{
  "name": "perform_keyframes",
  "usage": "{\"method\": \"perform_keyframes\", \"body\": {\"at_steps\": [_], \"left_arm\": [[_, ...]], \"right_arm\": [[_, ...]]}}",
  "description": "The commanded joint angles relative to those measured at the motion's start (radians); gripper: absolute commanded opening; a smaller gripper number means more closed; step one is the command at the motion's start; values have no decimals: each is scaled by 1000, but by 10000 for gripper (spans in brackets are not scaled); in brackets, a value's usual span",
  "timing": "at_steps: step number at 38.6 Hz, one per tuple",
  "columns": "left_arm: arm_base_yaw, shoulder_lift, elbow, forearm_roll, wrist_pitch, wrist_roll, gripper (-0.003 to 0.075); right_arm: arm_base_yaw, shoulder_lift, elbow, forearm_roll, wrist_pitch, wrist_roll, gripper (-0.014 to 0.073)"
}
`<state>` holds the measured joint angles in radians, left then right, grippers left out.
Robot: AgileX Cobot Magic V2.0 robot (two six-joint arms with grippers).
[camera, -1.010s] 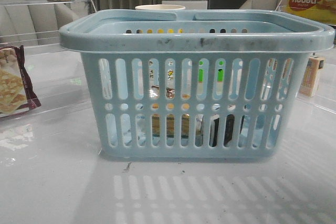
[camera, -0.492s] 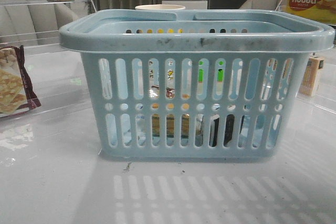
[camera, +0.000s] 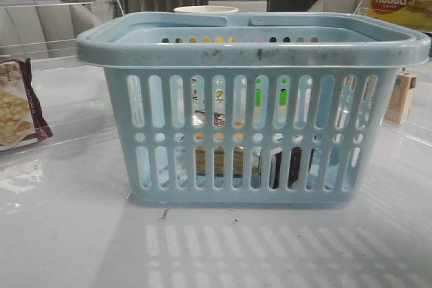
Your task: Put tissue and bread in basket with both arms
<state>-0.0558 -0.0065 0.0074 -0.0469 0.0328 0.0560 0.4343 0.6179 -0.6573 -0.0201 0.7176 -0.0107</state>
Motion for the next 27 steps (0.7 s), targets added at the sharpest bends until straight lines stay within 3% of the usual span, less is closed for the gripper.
{"method": "perform_keyframes", "body": {"at_steps": [1, 7, 18, 27], "left_arm": [[4, -17, 0, -4, -97, 2, 99], [4, -17, 0, -4, -97, 2, 99], [4, -17, 0, -4, -97, 2, 99], [4, -17, 0, -4, -97, 2, 99]], "right_arm": [[0, -3, -24, -9, -66, -9, 56], [-74, -62, 18, -10, -101, -9, 56], [-327, -368, 322, -10, -508, -9, 56], [-403, -577, 568, -10, -683, -9, 56]]}}
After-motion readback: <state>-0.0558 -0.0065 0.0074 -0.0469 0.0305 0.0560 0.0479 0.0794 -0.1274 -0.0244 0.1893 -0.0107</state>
